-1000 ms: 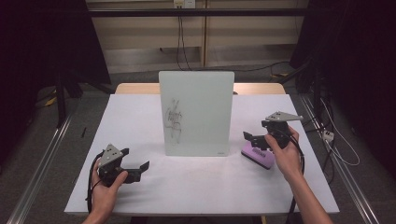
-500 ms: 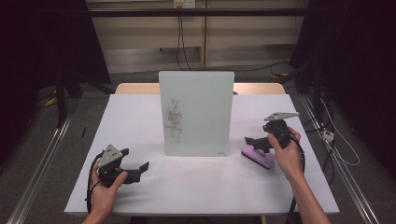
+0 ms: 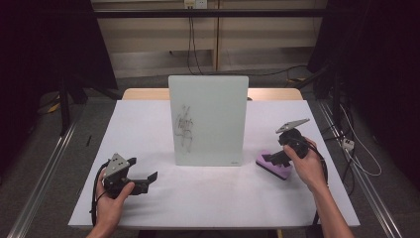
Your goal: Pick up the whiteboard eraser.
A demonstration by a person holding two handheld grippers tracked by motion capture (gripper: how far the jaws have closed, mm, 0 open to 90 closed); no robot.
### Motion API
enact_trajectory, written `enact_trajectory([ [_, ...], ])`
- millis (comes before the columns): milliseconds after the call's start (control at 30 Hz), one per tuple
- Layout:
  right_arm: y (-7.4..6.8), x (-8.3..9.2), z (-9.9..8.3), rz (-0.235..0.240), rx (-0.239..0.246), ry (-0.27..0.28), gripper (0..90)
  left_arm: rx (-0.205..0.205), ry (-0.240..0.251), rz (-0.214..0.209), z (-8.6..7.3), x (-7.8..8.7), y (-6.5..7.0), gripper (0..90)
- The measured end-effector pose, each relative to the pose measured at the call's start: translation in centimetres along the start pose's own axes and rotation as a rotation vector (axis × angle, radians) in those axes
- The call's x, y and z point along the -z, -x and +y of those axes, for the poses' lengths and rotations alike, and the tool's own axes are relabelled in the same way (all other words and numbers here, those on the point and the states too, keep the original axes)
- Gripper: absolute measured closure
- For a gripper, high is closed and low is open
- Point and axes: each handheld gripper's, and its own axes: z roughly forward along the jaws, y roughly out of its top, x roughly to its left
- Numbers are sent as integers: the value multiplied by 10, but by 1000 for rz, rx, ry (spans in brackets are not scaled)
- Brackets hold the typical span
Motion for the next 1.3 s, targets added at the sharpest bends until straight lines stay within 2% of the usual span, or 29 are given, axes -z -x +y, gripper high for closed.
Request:
enact_trajectory([
  [67, -1, 0, -1, -16, 26, -14, 122, 7, -4, -1, -1, -1, -1, 47],
  [167, -3, -2, -1, 3, 51, -27, 137, 4, -10, -4, -1, -2, -1, 47],
  [267, -4, -2, -3, 32, 53, -44, 162, 0, -4, -4, 0, 0, 0, 47],
  [333, -4, -2, -3, 38, 56, -37, 182, 10, 7, -3, 0, 1, 1, 47],
  [367, -4, -2, -3, 23, 55, -35, 184, 2, 2, 2, -1, 1, 1, 47],
  [533, -4, -5, -5, 83, 66, -69, 265, 6, -3, 0, -2, 1, 0, 47],
  [733, -3, -7, -7, 72, 75, -123, 293, 18, 0, -6, -2, 0, -1, 47],
  [900, -4, -11, -10, 65, 97, -174, 322, 4, -3, -6, -1, 0, -2, 47],
  [1067, -6, -10, -11, 61, 93, -194, 365, 7, -2, -5, -1, 0, 0, 47],
  [1100, -6, -10, -12, 58, 107, -195, 365, 7, -2, -5, -1, 0, 0, 47],
  [1167, -6, -11, -13, 58, 103, -208, 403, 0, -3, -4, -1, 1, 0, 47],
  [1300, -8, -11, -12, 52, 121, -215, 412, -5, -2, -1, 0, 1, 1, 47],
])
